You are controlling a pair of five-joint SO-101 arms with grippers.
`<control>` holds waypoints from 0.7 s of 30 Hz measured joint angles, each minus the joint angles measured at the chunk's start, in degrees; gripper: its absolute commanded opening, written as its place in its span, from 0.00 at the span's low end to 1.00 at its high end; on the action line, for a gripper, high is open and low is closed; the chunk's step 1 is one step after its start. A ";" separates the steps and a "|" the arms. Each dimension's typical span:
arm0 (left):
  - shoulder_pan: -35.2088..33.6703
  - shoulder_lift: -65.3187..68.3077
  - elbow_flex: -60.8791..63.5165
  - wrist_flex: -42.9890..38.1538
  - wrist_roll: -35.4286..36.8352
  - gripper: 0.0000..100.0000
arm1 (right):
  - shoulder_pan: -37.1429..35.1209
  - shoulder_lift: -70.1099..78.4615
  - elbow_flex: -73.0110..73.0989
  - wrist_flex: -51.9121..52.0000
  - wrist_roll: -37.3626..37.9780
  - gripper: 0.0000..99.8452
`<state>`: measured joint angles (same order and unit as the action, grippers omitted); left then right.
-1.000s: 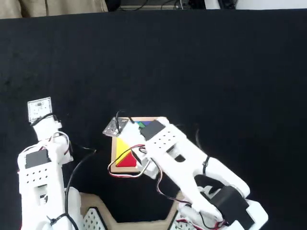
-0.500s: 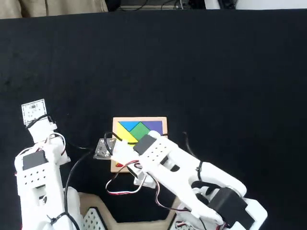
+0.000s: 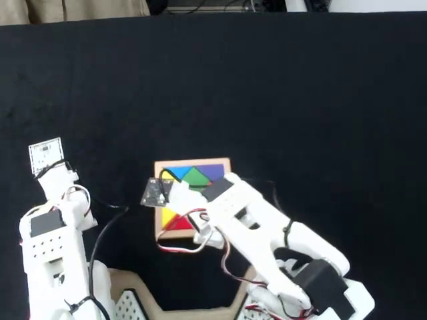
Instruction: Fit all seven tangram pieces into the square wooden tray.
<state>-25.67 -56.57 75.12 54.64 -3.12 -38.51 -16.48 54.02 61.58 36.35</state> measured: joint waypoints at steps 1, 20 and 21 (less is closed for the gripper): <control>0.00 0.00 0.00 0.00 0.00 0.03 | 0.00 0.00 0.00 -0.09 0.00 0.01; 0.00 -0.09 0.00 0.00 0.00 0.03 | -0.18 10.20 -10.81 0.79 -2.02 0.01; 0.00 -0.18 0.00 -0.53 0.00 0.03 | 0.00 8.70 -11.16 2.02 -2.20 0.01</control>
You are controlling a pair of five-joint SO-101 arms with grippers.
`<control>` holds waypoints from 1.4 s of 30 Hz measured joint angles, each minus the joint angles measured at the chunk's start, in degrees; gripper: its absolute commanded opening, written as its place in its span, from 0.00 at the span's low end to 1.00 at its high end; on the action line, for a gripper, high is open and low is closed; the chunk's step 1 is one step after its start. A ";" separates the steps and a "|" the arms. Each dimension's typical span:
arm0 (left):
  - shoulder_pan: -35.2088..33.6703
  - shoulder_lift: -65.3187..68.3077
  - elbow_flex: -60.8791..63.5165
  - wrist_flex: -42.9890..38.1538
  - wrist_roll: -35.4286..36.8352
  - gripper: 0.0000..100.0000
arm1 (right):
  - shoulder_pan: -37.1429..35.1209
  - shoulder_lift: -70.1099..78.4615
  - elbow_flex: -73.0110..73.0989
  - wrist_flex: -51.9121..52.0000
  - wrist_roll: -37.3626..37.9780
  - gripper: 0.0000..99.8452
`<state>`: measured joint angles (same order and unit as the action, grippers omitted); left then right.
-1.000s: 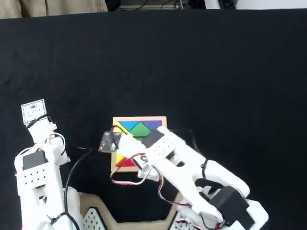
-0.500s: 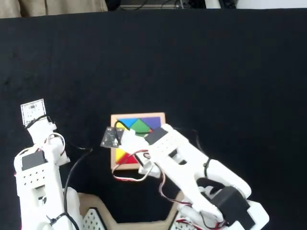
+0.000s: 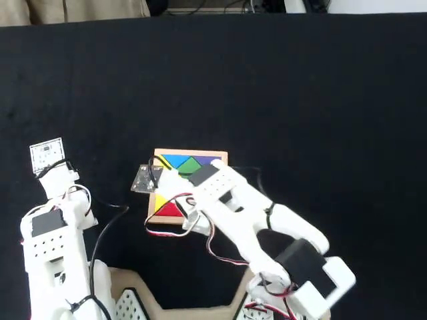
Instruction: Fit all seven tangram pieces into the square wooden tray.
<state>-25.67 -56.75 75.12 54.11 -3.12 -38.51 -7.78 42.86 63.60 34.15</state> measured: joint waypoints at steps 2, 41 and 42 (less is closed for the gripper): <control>0.00 -0.35 0.70 -1.76 0.09 0.03 | 0.09 -5.19 -0.53 2.37 -0.18 0.01; 15.30 -47.12 -38.07 2.99 -4.75 0.03 | 38.24 -93.19 -4.48 -7.74 -22.07 0.10; 15.30 -47.30 -38.42 3.25 -5.89 0.03 | 35.25 -95.03 -3.25 -7.74 -21.36 0.12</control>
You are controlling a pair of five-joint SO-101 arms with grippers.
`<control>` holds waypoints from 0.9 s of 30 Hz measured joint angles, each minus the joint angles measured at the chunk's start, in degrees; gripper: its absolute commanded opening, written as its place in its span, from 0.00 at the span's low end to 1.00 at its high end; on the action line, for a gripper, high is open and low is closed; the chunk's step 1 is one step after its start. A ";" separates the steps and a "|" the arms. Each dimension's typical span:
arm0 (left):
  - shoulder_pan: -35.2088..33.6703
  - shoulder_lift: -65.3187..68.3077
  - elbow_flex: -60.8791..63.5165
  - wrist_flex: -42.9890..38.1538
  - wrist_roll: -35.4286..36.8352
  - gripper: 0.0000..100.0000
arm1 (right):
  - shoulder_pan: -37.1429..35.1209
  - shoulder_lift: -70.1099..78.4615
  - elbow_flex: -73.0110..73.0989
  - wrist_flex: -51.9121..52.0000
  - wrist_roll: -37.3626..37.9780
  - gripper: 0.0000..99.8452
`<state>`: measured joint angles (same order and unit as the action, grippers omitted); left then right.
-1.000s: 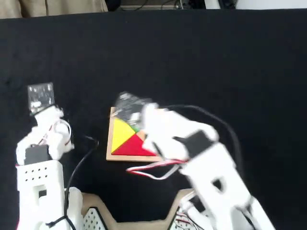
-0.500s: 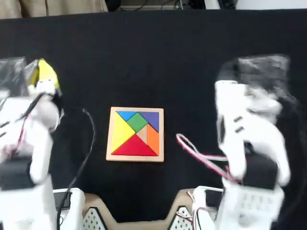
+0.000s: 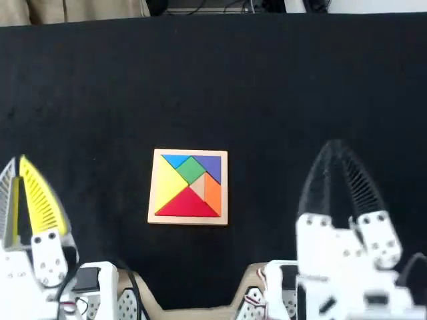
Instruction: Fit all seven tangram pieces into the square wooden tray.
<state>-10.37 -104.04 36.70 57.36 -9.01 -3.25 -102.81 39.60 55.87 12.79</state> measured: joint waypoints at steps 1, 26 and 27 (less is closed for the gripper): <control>0.00 0.00 -0.79 0.97 -0.62 0.03 | -3.08 -0.70 1.05 0.00 0.53 0.12; -5.10 -0.09 49.93 -6.59 4.66 0.03 | -0.18 -0.79 27.96 4.75 1.76 0.12; -5.19 -0.09 52.13 -7.91 5.19 0.03 | 0.53 -0.79 30.51 3.16 1.76 0.12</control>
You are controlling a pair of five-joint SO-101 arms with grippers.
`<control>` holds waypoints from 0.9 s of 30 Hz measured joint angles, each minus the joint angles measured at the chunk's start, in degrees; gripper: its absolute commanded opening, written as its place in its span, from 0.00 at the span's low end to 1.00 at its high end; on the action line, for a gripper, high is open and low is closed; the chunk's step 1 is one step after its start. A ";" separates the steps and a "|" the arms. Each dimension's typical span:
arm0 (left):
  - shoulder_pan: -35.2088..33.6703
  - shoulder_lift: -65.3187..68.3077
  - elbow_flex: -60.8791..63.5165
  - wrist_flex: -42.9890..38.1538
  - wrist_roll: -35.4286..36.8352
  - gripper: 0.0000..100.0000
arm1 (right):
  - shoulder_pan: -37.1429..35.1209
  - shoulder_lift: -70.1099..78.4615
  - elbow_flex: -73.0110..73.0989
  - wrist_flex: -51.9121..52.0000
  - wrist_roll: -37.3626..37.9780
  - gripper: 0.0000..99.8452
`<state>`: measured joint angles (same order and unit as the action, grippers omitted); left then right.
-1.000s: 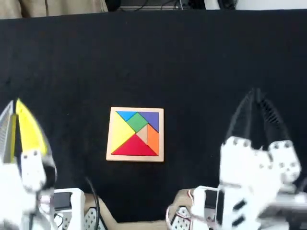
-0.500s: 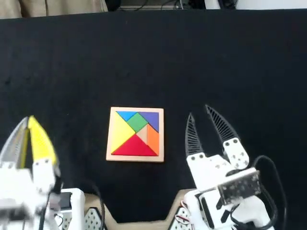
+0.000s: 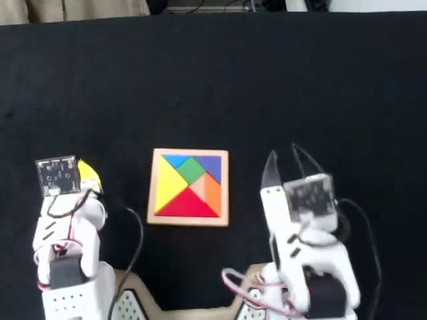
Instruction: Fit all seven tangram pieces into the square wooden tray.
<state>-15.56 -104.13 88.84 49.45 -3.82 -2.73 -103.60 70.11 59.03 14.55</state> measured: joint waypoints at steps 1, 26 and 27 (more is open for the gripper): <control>0.00 0.00 1.93 -1.14 0.26 0.03 | 0.79 0.00 2.02 -1.58 0.00 0.12; 3.34 0.09 7.38 13.89 0.44 0.03 | 9.93 0.00 26.55 7.30 0.09 0.12; 3.34 0.09 7.38 15.74 0.44 0.03 | 10.02 0.00 26.55 8.53 0.09 0.12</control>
<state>-12.22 -104.04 96.22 65.19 -3.38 7.30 -103.60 96.66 67.56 14.64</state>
